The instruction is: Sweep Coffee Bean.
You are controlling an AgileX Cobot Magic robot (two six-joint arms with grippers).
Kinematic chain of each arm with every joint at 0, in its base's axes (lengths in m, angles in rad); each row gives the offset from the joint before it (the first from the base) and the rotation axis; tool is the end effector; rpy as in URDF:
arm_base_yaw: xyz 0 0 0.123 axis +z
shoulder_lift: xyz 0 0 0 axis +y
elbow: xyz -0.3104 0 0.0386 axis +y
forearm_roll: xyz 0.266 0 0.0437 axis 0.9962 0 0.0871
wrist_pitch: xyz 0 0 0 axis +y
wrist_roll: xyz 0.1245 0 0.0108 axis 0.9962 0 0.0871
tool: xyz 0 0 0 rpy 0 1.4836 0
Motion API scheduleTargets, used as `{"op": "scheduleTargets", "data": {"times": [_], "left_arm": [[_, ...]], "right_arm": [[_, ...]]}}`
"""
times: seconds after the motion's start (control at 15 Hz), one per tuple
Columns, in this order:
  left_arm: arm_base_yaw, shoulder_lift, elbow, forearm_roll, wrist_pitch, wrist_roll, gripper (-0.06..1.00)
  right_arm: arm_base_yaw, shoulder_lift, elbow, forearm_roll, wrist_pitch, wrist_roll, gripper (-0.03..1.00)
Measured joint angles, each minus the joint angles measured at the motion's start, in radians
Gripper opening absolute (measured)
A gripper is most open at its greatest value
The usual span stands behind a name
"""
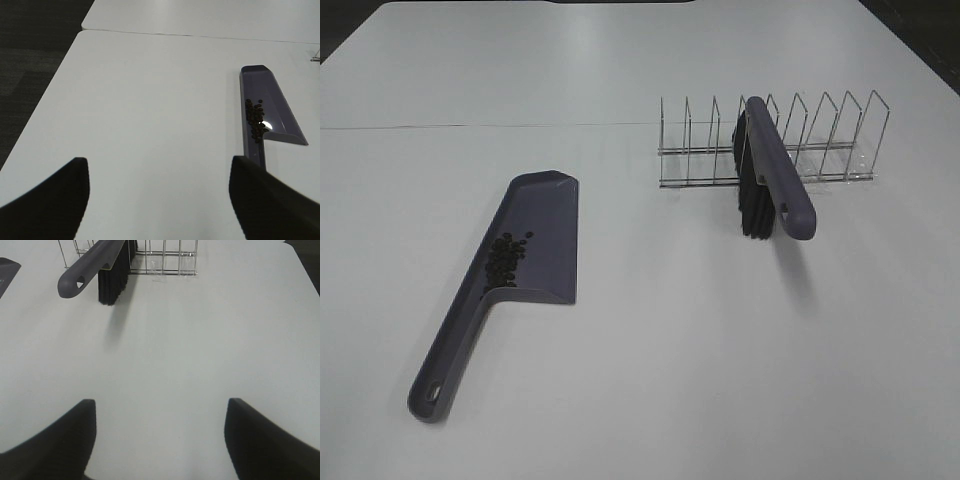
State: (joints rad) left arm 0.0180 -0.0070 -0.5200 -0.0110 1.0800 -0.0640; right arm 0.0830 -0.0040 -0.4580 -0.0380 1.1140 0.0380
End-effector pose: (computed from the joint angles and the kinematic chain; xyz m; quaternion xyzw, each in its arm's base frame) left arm 0.0089 -0.0011 0.2748 -0.0346 0.8505 -0.0176 0.5245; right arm 0.0139 -0.0031 0.2512 -0.0188 0.8758 0.0102 0.4822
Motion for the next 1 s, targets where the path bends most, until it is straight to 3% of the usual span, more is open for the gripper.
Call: {"op": "scheduleTargets", "data": {"times": [1.0], "left_arm": [[0.0, 0.0, 0.0, 0.0, 0.0, 0.0, 0.71]], "right_arm": [[0.0, 0.0, 0.0, 0.0, 0.0, 0.0, 0.63]]}}
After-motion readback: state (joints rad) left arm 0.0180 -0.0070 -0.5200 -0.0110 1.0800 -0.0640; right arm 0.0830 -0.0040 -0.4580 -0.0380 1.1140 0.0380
